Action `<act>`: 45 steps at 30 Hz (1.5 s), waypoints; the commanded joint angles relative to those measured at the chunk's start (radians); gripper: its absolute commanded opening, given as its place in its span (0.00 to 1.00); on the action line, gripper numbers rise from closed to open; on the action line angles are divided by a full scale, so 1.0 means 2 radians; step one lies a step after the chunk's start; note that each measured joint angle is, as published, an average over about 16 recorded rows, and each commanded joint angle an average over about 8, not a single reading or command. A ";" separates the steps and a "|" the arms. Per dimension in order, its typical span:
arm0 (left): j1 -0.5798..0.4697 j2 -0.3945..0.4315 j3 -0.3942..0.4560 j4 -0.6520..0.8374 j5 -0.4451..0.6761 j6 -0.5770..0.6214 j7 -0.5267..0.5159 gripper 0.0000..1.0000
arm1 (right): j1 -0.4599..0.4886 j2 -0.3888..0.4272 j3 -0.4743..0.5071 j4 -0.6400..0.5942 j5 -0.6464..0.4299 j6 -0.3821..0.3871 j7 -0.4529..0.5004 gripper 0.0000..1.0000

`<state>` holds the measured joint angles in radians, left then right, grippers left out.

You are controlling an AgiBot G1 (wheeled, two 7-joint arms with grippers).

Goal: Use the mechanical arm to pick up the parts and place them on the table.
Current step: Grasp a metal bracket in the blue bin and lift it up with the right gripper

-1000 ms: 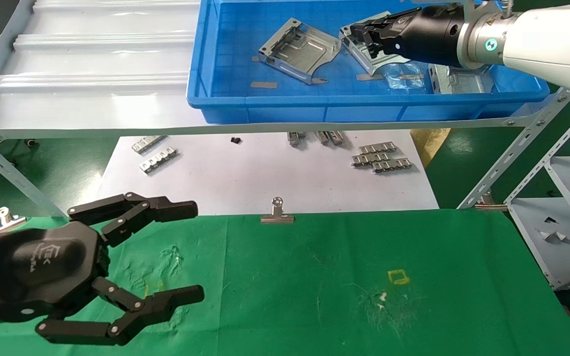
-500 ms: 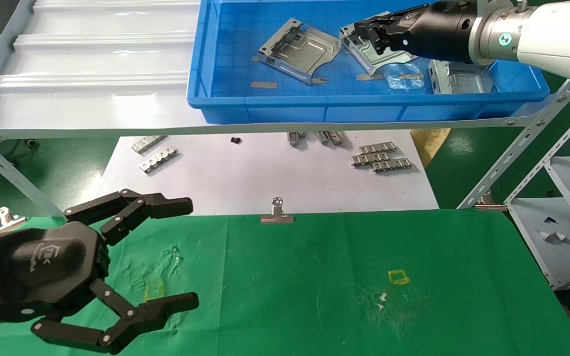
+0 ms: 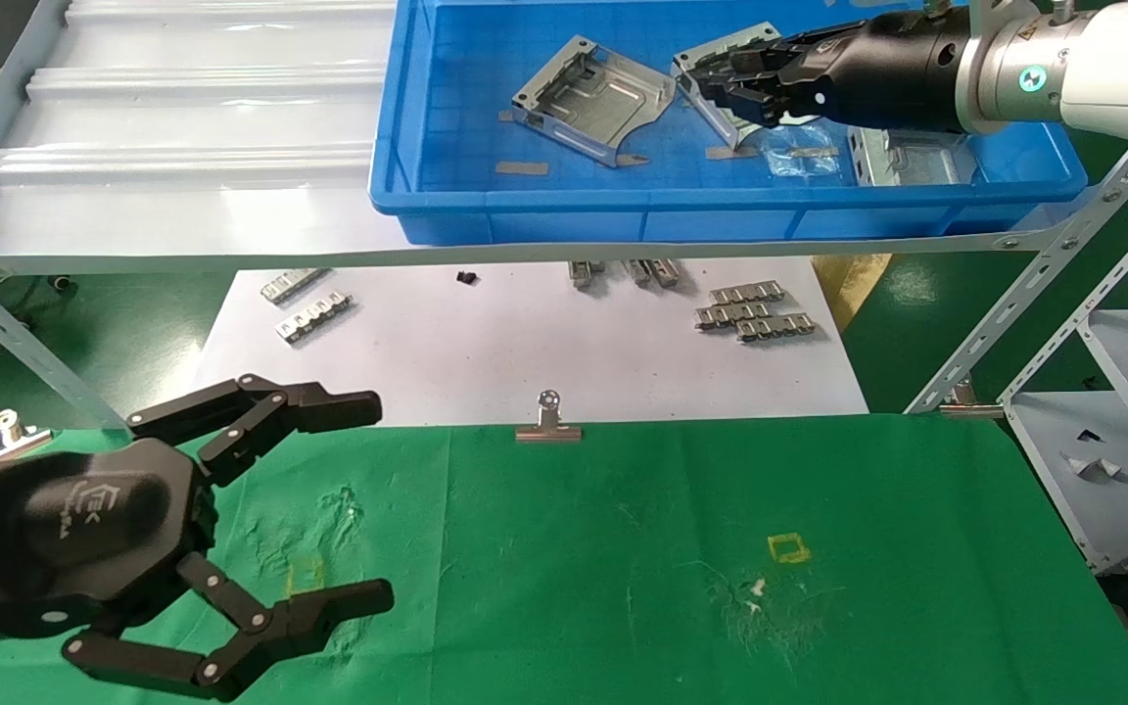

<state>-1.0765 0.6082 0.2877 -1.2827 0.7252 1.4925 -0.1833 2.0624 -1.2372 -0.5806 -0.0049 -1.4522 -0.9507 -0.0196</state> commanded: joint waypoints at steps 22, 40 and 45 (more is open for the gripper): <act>0.000 0.000 0.001 0.000 -0.001 0.000 0.000 1.00 | -0.014 -0.019 -0.009 -0.003 -0.013 0.026 0.009 0.00; 0.000 -0.001 0.001 0.000 -0.001 -0.001 0.001 1.00 | -0.010 -0.003 0.011 0.025 0.016 0.007 -0.026 0.00; 0.000 -0.001 0.001 0.000 -0.001 -0.001 0.001 1.00 | 0.003 0.023 0.019 0.038 0.029 -0.059 -0.048 0.00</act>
<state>-1.0772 0.6069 0.2906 -1.2827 0.7231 1.4912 -0.1818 2.0692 -1.1854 -0.5456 0.0698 -1.3973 -1.0878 -0.1142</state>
